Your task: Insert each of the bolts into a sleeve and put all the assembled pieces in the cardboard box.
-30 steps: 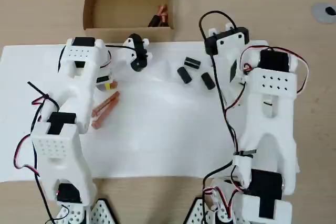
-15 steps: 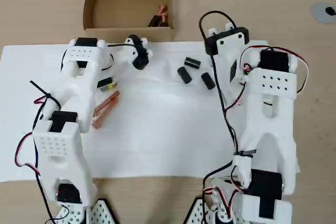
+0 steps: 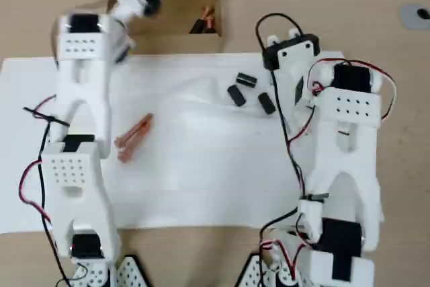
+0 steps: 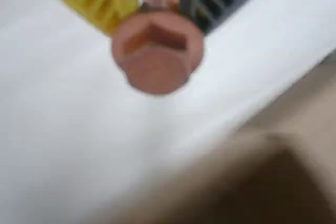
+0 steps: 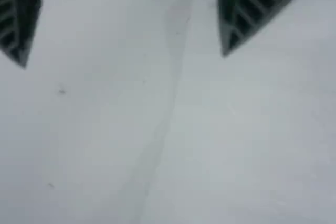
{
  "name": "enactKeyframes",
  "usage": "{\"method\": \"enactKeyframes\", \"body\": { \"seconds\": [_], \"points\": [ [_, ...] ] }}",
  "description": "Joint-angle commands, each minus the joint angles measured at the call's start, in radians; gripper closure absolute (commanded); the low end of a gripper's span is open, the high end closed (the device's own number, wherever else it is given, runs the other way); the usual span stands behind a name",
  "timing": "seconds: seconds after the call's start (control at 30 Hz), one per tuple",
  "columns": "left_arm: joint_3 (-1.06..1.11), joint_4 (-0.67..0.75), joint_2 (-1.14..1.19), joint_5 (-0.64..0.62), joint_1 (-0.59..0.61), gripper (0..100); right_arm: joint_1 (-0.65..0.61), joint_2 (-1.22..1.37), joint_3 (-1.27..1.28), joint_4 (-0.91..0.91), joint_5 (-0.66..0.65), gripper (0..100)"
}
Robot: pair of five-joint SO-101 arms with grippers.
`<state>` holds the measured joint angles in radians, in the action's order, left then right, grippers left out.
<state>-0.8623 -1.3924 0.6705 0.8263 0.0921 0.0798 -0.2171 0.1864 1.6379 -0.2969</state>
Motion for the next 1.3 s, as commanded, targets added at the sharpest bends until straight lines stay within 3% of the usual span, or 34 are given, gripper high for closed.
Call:
{"method": "enactKeyframes", "body": {
  "seconds": [0.0,0.27,0.4,0.5,0.67,0.87,1.27],
  "points": [
    [-0.138,-0.064,-0.027,-0.107,0.044,99,-0.018,-0.042,-0.001,-0.014,-0.006,72.3],
    [-0.207,-0.249,-0.027,-0.15,0.091,99,-0.051,-0.038,-0.001,-0.028,-0.005,72.3],
    [-0.233,-0.359,-0.027,-0.396,0.109,99,-0.105,-0.036,-0.001,-0.072,-0.002,72.4],
    [-0.218,-0.362,-0.028,-0.586,0.135,99,-0.205,-0.03,-0.001,-0.104,-0.002,72.4],
    [-0.189,-0.362,-0.091,-0.617,0.123,99,-0.318,0.087,-0.031,-0.16,-0.002,72.4],
    [0.107,-0.362,-0.331,-0.695,0.032,99,-0.318,0.329,-0.259,-0.112,-0.003,72.4],
    [0.657,-0.308,-0.834,-0.7,0.037,99,-0.321,0.702,-0.828,0.068,-0.009,72.4]
  ]
}}
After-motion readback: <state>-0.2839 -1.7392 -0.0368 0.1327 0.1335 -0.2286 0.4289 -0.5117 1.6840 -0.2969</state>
